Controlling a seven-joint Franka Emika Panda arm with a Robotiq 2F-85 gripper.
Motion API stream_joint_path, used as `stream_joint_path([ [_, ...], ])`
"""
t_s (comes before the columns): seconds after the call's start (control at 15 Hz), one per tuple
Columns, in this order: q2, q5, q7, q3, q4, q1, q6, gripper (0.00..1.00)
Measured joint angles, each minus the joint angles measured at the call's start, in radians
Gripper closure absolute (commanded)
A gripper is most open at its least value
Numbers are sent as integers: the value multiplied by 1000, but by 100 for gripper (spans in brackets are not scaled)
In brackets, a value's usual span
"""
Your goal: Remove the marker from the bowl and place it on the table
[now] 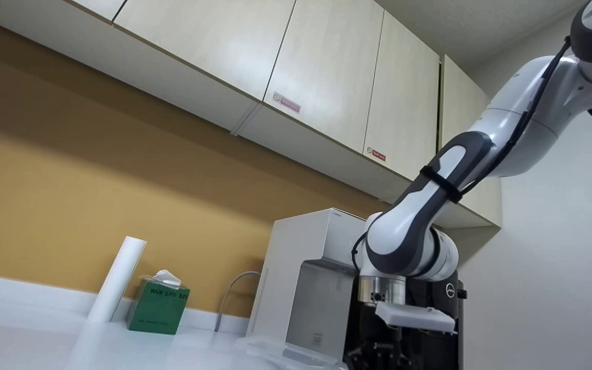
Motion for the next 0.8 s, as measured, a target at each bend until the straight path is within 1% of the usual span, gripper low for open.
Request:
stream_joint_path([
  [0.07, 1, 0, 0, 0, 0, 1, 4, 53],
  [0.13, 3, 0, 0, 0, 1, 1, 6, 50],
  [0.2, 4, 0, 1, 0, 2, 1, 7, 49],
  [0.27, 5, 1, 1, 0, 4, 1, 7, 44],
  [0.47, 7, 1, 2, 0, 8, 1, 7, 21],
  [0.67, 6, 1, 3, -1, 20, 1, 11, 2],
  [0.8, 1, 0, 8, -2, 27, 1, 23, 0],
])
